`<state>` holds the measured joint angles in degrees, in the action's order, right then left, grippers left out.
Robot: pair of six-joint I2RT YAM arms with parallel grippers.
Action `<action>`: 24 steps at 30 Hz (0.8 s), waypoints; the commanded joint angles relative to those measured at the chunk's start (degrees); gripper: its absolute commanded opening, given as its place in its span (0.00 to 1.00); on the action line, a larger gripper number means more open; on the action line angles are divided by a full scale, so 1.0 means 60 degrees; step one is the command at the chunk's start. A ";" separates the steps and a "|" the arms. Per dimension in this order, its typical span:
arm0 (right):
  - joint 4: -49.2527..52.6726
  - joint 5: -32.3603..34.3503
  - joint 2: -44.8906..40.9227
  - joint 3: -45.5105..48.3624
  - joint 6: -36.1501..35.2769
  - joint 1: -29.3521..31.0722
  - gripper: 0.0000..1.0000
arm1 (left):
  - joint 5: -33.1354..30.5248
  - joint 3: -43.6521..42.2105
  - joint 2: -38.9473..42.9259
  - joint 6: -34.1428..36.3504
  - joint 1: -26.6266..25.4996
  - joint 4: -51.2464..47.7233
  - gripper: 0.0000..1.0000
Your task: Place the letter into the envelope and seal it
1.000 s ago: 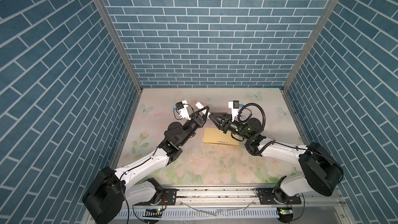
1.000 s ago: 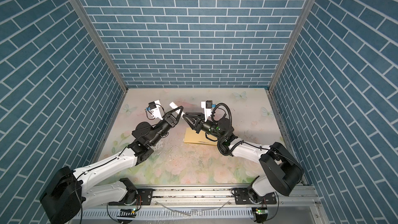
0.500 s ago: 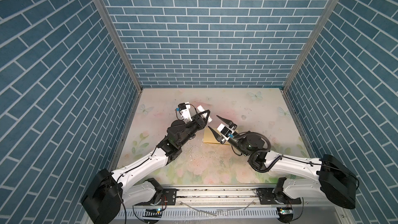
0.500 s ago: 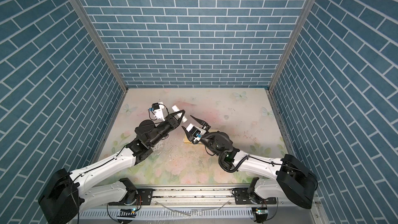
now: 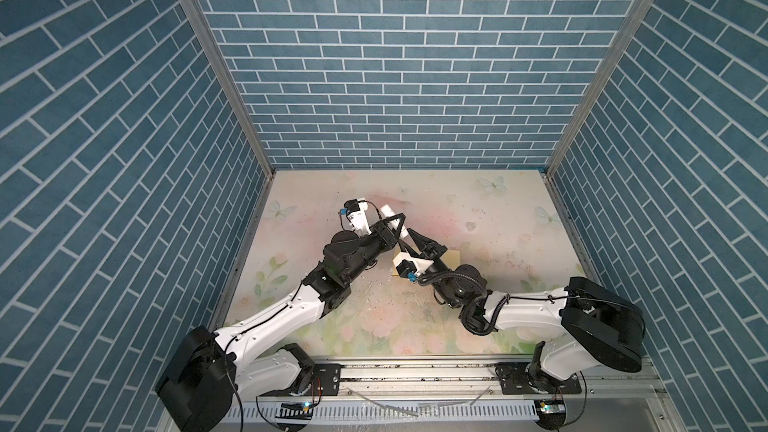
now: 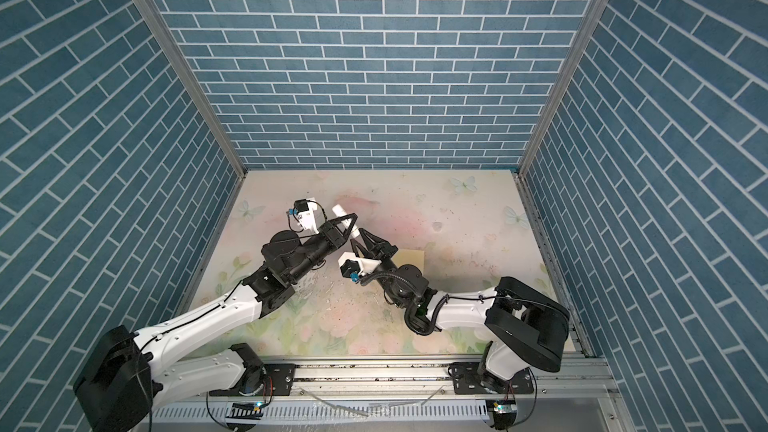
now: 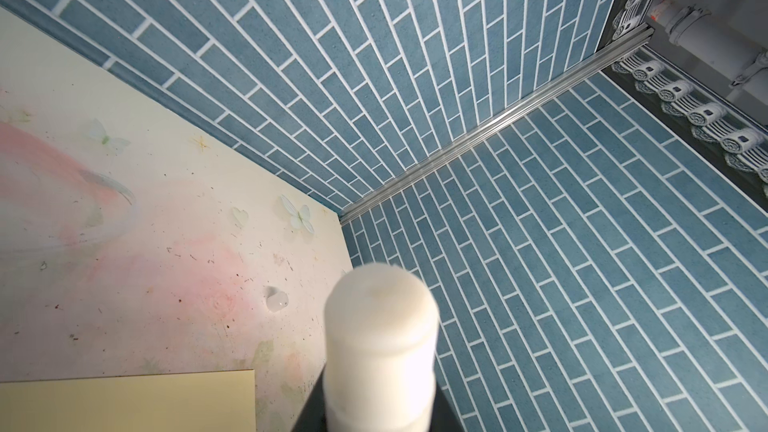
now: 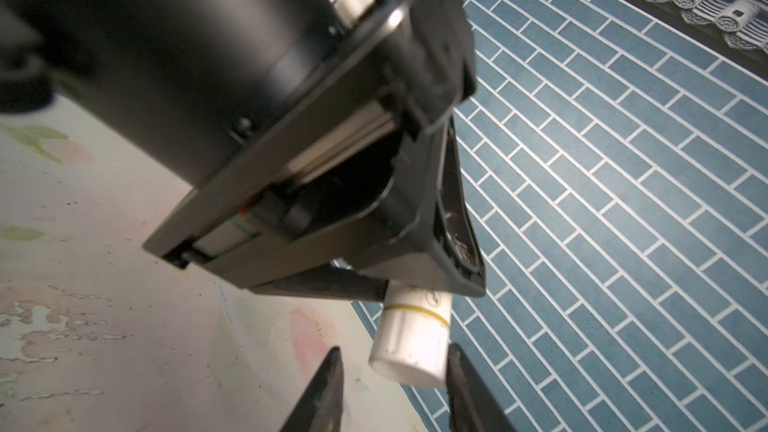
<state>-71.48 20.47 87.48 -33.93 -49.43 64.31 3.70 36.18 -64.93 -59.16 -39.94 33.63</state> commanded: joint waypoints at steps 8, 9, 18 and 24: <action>-0.0463 0.0575 0.0064 -0.0629 0.0076 0.0053 0.16 | 0.0115 0.0195 0.0092 -0.0124 -0.0022 0.0256 0.00; -0.0329 0.0532 -0.0022 -0.0653 0.0275 0.0059 0.13 | 0.0126 0.0195 0.0080 -0.0125 -0.0022 0.0288 0.00; 0.0777 -0.0444 -0.0926 -0.0673 0.3782 -0.0376 0.02 | 0.0159 0.0129 0.0042 -0.0134 -0.0022 0.0584 0.00; 0.1024 -0.1993 -0.1619 -0.0573 0.7858 -0.1402 0.00 | 0.0208 0.0089 0.0040 -0.0083 -0.0022 0.0821 0.00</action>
<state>-63.09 12.05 81.30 -35.68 -21.02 59.92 3.97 36.42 -64.86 -61.06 -39.97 38.48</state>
